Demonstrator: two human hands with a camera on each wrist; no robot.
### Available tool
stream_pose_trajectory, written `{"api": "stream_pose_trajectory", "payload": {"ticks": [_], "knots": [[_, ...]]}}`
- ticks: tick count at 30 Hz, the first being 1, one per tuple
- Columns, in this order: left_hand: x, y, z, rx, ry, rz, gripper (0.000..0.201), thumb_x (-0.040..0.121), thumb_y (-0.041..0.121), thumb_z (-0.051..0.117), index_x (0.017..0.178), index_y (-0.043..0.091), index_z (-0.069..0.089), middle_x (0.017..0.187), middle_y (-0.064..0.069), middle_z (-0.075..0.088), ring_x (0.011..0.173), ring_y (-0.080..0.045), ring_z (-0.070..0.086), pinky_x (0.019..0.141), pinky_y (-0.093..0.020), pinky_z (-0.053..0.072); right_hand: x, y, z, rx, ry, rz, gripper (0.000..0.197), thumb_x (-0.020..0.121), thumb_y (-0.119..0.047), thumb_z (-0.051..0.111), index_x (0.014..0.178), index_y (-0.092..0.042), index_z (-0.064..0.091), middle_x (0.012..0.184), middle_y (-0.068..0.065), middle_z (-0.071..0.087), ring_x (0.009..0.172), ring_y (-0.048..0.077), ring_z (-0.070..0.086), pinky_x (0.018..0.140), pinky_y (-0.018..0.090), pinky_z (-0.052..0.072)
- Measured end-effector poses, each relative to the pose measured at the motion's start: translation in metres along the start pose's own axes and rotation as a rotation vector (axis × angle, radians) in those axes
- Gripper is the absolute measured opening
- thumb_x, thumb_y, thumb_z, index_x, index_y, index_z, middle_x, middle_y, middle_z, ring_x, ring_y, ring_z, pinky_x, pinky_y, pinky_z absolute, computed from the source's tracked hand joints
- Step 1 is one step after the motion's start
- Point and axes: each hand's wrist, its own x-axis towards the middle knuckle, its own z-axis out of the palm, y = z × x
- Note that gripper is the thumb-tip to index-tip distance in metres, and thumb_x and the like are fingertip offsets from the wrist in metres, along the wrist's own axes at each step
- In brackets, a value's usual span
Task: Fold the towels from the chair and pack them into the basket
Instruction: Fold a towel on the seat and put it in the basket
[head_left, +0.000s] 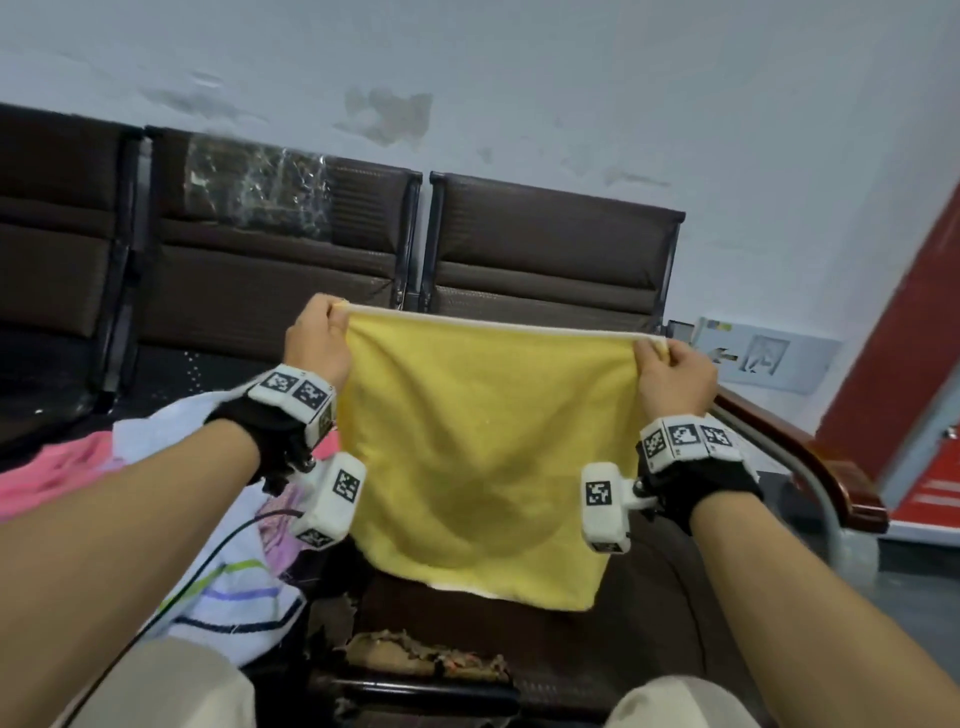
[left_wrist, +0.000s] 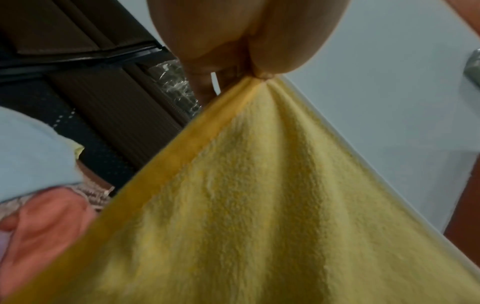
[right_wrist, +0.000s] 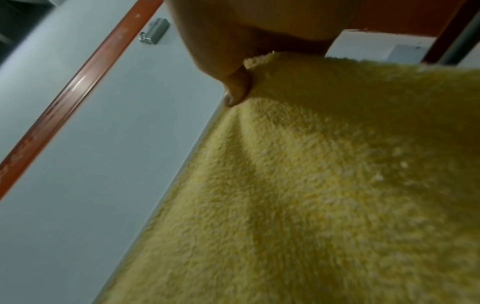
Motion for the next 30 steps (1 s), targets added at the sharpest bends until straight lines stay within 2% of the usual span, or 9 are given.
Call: {"api": "stream_pose_trajectory", "payload": {"ticks": [3,7,10,12,17,21,23,27,30], "knots": [[-0.004,-0.018,0.014,-0.015,-0.030,-0.062,0.029,0.099,0.014,0.037,0.117,0.003,0.056,0.122,-0.019,0.058,0.114,-0.034,0.052,0.089,-0.035,0.038,-0.005,0.020,0.010,0.008,-0.030,0.143,0.027,0.087,-0.020,0.061,0.063,-0.009,0.058,0.053,0.001,0.046,0.054,0.016,0.039,0.041,0.010,0.031],[-0.015,-0.042,0.040,-0.025,-0.121,-0.161,0.034,0.100,0.019,0.037,0.119,-0.001,0.057,0.124,-0.020,0.058,0.115,-0.033,0.052,0.089,-0.034,0.038,-0.017,0.053,0.024,-0.039,-0.100,0.320,0.031,0.089,-0.020,0.057,0.088,0.010,0.064,0.086,0.029,0.061,0.084,0.040,0.057,0.068,0.036,0.043],[-0.023,-0.068,0.053,0.005,-0.161,-0.216,0.033,0.098,0.020,0.038,0.110,-0.002,0.061,0.115,-0.021,0.061,0.107,-0.032,0.055,0.082,-0.032,0.038,-0.029,0.081,0.030,-0.090,-0.152,0.417,0.031,0.088,-0.020,0.057,0.078,0.010,0.059,0.074,0.026,0.049,0.072,0.035,0.047,0.066,0.036,0.039],[-0.025,-0.086,0.058,0.049,-0.207,-0.225,0.034,0.098,0.023,0.039,0.104,0.000,0.063,0.106,-0.018,0.064,0.101,-0.032,0.057,0.082,-0.034,0.039,-0.032,0.095,0.032,-0.121,-0.158,0.439,0.030,0.087,-0.020,0.059,0.078,0.008,0.063,0.079,0.030,0.056,0.076,0.043,0.051,0.066,0.035,0.042],[-0.023,-0.104,0.070,0.072,-0.216,-0.350,0.039,0.096,0.029,0.042,0.077,0.002,0.062,0.078,-0.013,0.058,0.083,-0.026,0.053,0.077,-0.034,0.040,-0.033,0.108,0.041,-0.162,-0.241,0.489,0.023,0.085,-0.024,0.061,0.071,-0.006,0.066,0.075,0.012,0.060,0.077,0.029,0.053,0.072,0.032,0.042],[-0.028,-0.093,0.078,-0.317,-0.207,-0.525,0.031,0.093,0.031,0.048,0.077,0.010,0.064,0.072,-0.009,0.054,0.077,-0.022,0.053,0.075,-0.036,0.047,-0.039,0.100,0.059,0.031,-0.302,0.564,0.016,0.082,-0.019,0.066,0.088,-0.005,0.069,0.095,0.015,0.068,0.092,0.031,0.062,0.089,0.045,0.052],[-0.033,-0.082,0.080,-0.431,-0.235,-0.547,0.025,0.092,0.035,0.050,0.079,0.019,0.064,0.082,-0.006,0.064,0.083,-0.022,0.061,0.079,-0.036,0.052,-0.040,0.088,0.068,0.200,-0.334,0.549,0.013,0.082,-0.014,0.066,0.094,-0.011,0.070,0.090,0.012,0.068,0.087,0.027,0.063,0.084,0.043,0.055],[-0.049,-0.072,0.088,-0.375,-0.315,-0.447,0.024,0.092,0.035,0.051,0.094,0.018,0.068,0.096,-0.007,0.068,0.098,-0.029,0.064,0.083,-0.041,0.055,-0.055,0.072,0.080,0.328,-0.562,0.456,0.018,0.085,-0.006,0.056,0.086,-0.015,0.072,0.061,0.000,0.061,0.052,0.011,0.056,0.047,0.024,0.046],[-0.060,-0.070,0.091,-0.305,-0.389,-0.386,0.020,0.091,0.031,0.056,0.093,0.016,0.069,0.092,-0.007,0.069,0.097,-0.030,0.064,0.088,-0.047,0.053,-0.067,0.070,0.085,0.380,-0.836,0.519,0.020,0.090,-0.004,0.051,0.086,-0.006,0.070,0.060,0.001,0.064,0.049,0.011,0.060,0.047,0.026,0.051]]}}
